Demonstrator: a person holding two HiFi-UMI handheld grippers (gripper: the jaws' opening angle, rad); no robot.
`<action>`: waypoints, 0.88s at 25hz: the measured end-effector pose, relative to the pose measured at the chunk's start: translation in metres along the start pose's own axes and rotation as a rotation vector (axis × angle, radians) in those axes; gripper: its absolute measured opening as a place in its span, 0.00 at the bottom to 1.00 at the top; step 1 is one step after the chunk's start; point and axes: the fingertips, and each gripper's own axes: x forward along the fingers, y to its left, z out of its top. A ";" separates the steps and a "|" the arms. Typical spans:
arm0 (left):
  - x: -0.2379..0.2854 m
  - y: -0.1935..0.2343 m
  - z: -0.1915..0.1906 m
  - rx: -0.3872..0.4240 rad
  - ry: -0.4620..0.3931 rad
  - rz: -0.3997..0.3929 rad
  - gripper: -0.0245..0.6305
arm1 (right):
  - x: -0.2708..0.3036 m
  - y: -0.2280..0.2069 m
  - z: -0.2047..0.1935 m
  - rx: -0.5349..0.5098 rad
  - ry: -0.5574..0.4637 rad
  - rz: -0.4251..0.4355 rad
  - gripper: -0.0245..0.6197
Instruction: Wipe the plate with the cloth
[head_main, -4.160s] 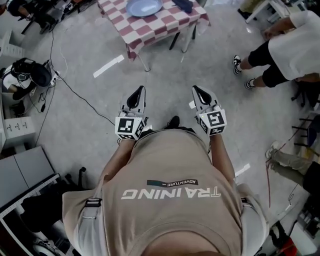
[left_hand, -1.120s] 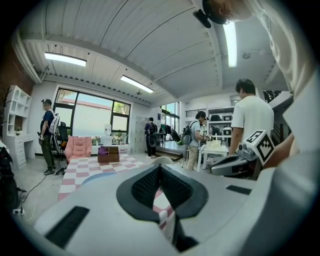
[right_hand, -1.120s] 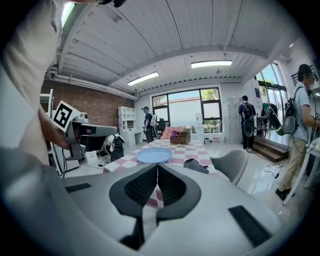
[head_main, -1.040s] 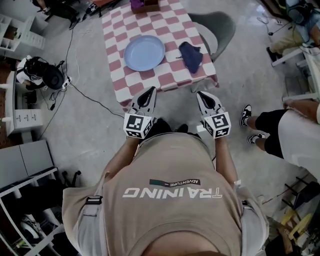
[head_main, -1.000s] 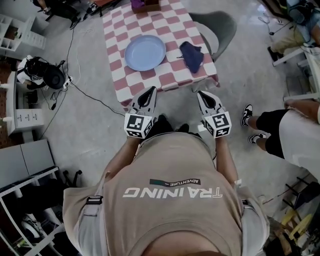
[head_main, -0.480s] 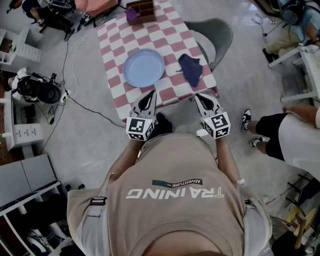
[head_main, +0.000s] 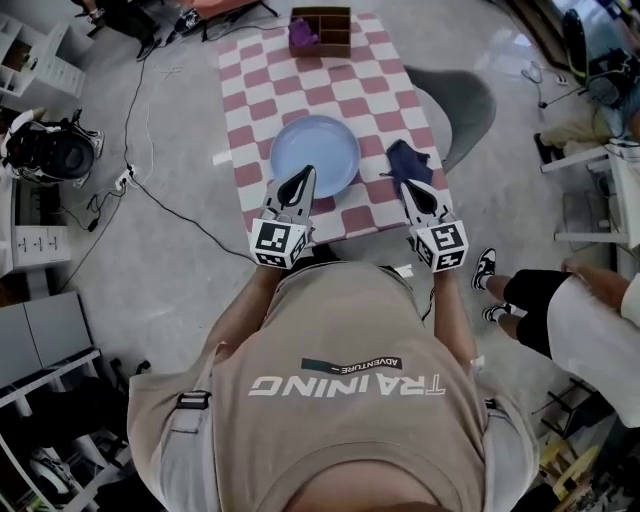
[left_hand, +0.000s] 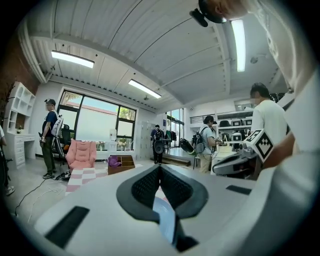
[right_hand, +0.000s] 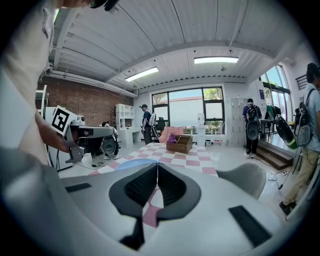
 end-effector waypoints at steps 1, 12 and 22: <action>0.001 0.010 -0.002 0.000 0.000 0.005 0.06 | 0.010 -0.001 0.002 -0.004 0.002 0.000 0.07; 0.005 0.052 -0.022 -0.047 0.032 0.073 0.06 | 0.053 -0.017 -0.008 -0.015 0.088 0.018 0.07; 0.009 0.037 -0.013 -0.056 0.042 0.177 0.06 | 0.062 -0.042 -0.020 -0.081 0.154 0.112 0.07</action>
